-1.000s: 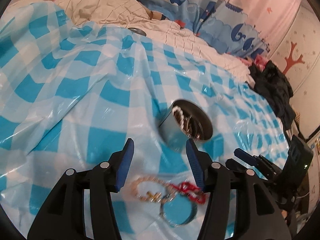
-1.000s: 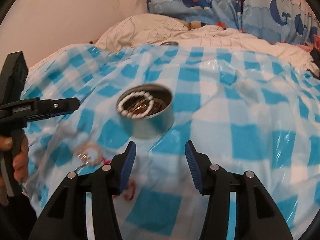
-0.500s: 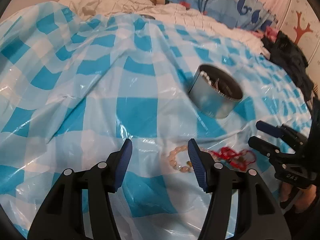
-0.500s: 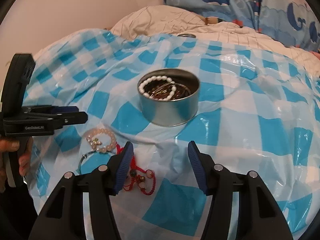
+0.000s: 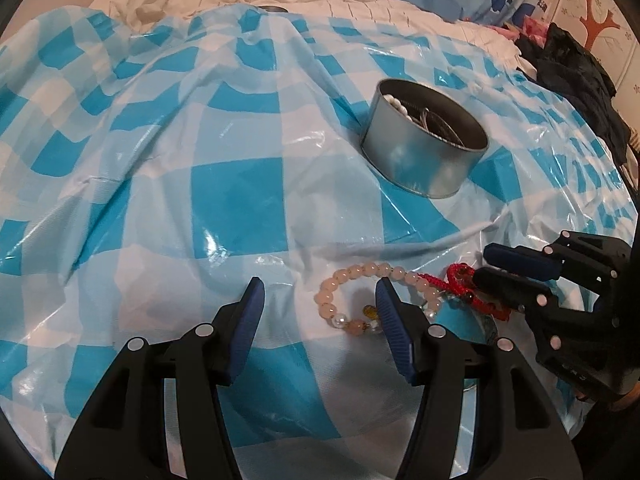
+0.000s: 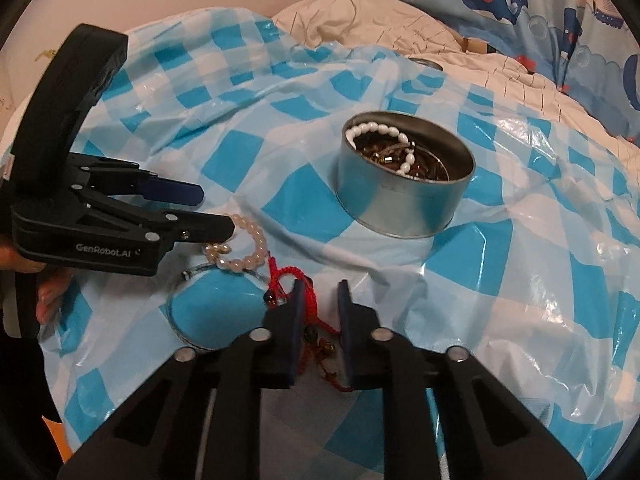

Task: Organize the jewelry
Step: 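Move the right gripper to the red string bracelet and close on it, then close the left gripper on the peach bead bracelet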

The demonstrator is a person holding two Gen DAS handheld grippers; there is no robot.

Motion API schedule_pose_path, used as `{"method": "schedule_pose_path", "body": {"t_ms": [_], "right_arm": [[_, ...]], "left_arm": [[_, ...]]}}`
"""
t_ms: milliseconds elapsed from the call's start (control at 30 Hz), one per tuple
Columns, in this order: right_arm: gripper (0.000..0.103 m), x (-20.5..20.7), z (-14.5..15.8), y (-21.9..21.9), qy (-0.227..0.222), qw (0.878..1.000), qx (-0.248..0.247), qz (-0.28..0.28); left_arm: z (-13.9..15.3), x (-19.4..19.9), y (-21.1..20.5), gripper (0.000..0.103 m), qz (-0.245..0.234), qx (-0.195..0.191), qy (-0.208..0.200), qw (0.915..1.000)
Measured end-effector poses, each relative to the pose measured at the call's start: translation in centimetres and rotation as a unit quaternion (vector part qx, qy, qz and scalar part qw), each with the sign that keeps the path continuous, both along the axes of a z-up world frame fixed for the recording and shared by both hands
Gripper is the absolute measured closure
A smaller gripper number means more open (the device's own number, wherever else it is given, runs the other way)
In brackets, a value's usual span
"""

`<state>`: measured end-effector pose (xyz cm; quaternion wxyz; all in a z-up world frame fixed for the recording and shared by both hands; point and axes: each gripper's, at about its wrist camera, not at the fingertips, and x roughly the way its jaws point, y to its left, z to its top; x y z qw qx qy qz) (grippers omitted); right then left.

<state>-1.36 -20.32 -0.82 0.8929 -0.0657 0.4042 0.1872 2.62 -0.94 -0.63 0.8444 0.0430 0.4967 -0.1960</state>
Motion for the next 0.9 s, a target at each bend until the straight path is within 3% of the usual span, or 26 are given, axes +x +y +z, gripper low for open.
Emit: {"method": "schedule_pose_path", "body": {"t_ms": [100,333,500,800,900], "right_arm": [[0.099,0.1,-0.2,0.0,0.007,1.0,0.0,0.001],[0.101,-0.2,0.6,-0.7,-0.003,1.0,0.013,-0.007],[0.101,-0.1,1.6,-2.2,-0.016,0.999,0.019,-0.03],[0.101,0.2,1.9,-3.8,-0.015,0.998,0.013,-0.058],[0.101,0.5,1.4,-4.0,-0.002,0.998,0.008,-0.06]], "left_arm": [[-0.3,0.0,-0.2,0.048,-0.004,-0.003,0.004,1.0],[-0.3,-0.3,-0.6,0.049,-0.02,0.003,0.004,0.9998],[0.1,-0.1,0.7,0.05,0.001,0.026,-0.008,0.9996],[0.7,0.3,0.7,0.049,-0.002,-0.018,0.006,0.9998],[-0.1,0.4,-0.1,0.049,-0.007,-0.007,0.015,0.9998]]}}
